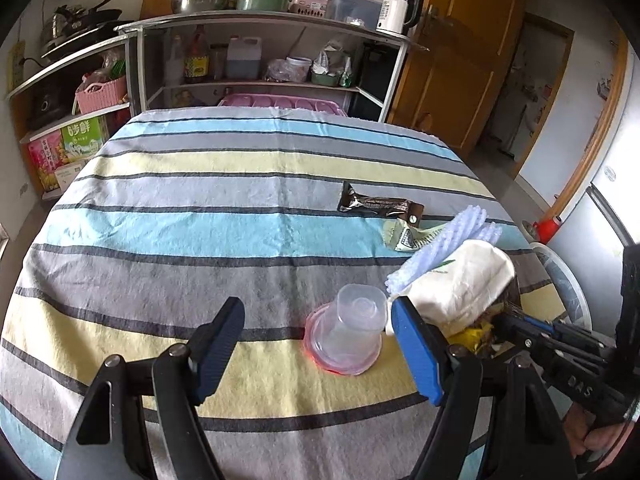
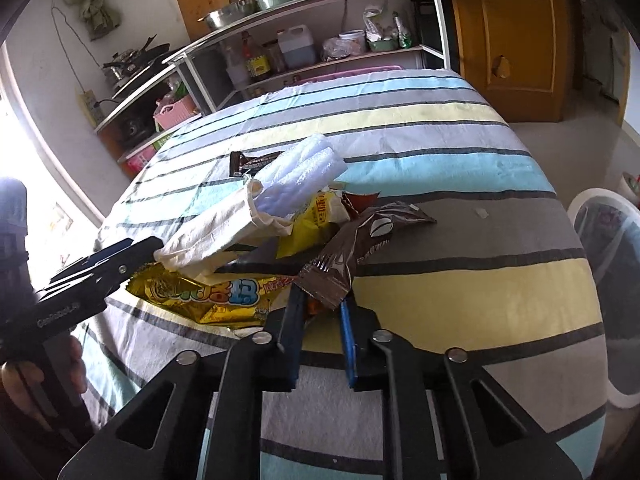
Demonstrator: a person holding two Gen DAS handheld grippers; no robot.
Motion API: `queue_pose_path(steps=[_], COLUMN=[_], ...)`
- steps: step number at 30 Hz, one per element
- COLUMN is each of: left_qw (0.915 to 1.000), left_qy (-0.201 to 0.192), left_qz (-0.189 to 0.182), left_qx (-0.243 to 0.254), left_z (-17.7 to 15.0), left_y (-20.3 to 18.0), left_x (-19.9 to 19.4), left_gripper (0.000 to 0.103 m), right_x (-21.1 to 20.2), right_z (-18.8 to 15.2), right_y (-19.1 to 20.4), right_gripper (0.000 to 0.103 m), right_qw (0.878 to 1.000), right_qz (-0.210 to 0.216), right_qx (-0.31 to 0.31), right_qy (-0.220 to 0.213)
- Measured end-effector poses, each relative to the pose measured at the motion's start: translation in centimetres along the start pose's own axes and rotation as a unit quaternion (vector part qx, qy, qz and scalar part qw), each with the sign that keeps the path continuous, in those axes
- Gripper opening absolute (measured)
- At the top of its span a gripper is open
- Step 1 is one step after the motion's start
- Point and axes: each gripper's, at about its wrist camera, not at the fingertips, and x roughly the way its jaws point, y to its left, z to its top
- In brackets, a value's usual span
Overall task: Collect trash
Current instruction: 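Grasp clear plastic container with left tool while right tool grasps yellow wrapper, then carry container and yellow wrapper over the bin and open both tools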
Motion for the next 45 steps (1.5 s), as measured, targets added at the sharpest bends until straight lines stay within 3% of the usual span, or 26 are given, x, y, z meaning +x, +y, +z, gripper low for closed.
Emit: queue_pose_path(steps=[10, 20, 22, 24, 28, 45], left_qw=[0.9999, 0.9998, 0.9997, 0.9995, 0.9994, 0.9982], left_qy=[-0.003, 0.014, 0.012, 0.015, 0.009, -0.027], left_qz=[0.003, -0.002, -0.001, 0.0, 0.004, -0.011], left_qx=[0.013, 0.016, 0.021, 0.026, 0.033, 0.052], left_z=[0.1, 0.1, 0.1, 0.1, 0.1, 1.4], left_y=[-0.6, -1.1, -1.3, -1.5, -2.0, -4.8], left_x=[0.3, 1.2, 1.1, 1.2, 0.8, -2.1], left_gripper=[0.077, 0.055, 0.049, 0.036, 0.03, 0.03], right_x=[-3.0, -5.4, -5.8, -6.0, -6.4, -8.9], right_z=[-1.4, -2.7, -2.8, -2.9, -3.3, -2.9], right_y=[-2.7, -4.2, -4.4, -4.4, -4.6, -5.6], right_gripper=[0.01, 0.009, 0.009, 0.009, 0.009, 0.009], right_qw=[0.999, 0.998, 0.998, 0.998, 0.998, 0.995], right_qz=[-0.027, -0.036, -0.034, -0.034, -0.033, -0.038], right_qx=[0.017, 0.029, 0.031, 0.031, 0.033, 0.047], right_qy=[-0.025, -0.031, -0.034, -0.037, -0.04, -0.073])
